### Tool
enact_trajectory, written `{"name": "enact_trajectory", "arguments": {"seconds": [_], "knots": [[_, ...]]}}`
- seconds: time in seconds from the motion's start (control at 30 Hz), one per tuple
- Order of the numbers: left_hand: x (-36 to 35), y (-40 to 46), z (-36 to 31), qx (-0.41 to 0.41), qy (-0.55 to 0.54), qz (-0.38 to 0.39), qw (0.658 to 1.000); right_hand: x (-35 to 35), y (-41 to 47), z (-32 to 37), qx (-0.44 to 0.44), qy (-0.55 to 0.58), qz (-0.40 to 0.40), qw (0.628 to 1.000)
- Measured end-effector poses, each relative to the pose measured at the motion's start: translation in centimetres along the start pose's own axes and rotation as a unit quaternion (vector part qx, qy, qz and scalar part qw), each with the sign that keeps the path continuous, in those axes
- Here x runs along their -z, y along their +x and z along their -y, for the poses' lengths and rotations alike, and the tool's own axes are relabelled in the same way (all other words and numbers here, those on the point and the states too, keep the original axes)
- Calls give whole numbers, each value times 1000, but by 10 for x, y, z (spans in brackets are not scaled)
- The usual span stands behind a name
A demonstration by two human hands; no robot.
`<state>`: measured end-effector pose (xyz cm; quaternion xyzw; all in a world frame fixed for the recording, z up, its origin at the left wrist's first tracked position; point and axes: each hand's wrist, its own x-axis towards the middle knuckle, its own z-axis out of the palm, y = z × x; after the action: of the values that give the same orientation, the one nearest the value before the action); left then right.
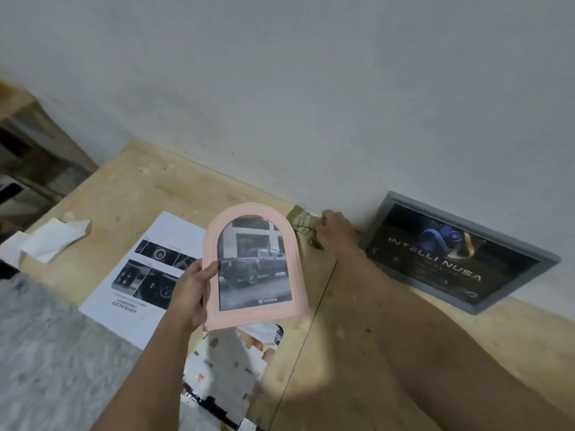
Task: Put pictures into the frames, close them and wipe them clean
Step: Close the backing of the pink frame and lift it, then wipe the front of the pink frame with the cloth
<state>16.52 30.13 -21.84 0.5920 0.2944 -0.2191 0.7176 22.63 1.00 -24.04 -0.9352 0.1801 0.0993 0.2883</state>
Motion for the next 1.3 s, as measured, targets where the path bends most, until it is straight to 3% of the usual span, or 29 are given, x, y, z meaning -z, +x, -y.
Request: {"name": "enact_trajectory", "arguments": {"seconds": [0.17, 0.27, 0.33, 0.47, 0.6, 0.73, 0.83, 0.9, 1.0, 1.07, 1.13, 1.2, 1.3], "knots": [[8, 23, 6, 15, -18, -37, 999, -36, 45, -9, 98, -197, 84, 972], [8, 32, 14, 27, -24, -48, 998, -50, 53, -15, 131, -239, 9, 962], [7, 33, 17, 27, -30, -52, 998, -51, 55, -17, 129, -201, -32, 970], [6, 22, 14, 14, -33, -34, 999, -23, 43, 0, 104, 56, -43, 992], [-7, 7, 4, -10, -21, 11, 1000, 20, 15, 41, 160, 82, -118, 977], [-17, -29, -21, -70, -20, 54, 996, 51, -39, 92, 340, -89, -128, 927], [-12, -52, -39, -124, -44, 61, 989, 47, -89, 98, 355, -168, -152, 907], [-2, -68, -47, -155, -53, 44, 986, 35, -130, 85, 359, -168, -135, 908], [14, -90, -49, -170, -50, 40, 983, 18, -189, 55, 361, -145, -41, 920], [20, -105, -47, -181, -32, 41, 982, 22, -218, 49, 352, -88, 23, 932], [23, -118, -44, -192, -23, 47, 980, 46, -228, 60, 292, -4, 32, 956], [22, -133, -45, -202, -19, 71, 977, 78, -226, 83, 280, 50, -72, 956], [14, -154, -52, -220, 2, 127, 967, 116, -218, 126, 325, 9, -234, 916]]}}
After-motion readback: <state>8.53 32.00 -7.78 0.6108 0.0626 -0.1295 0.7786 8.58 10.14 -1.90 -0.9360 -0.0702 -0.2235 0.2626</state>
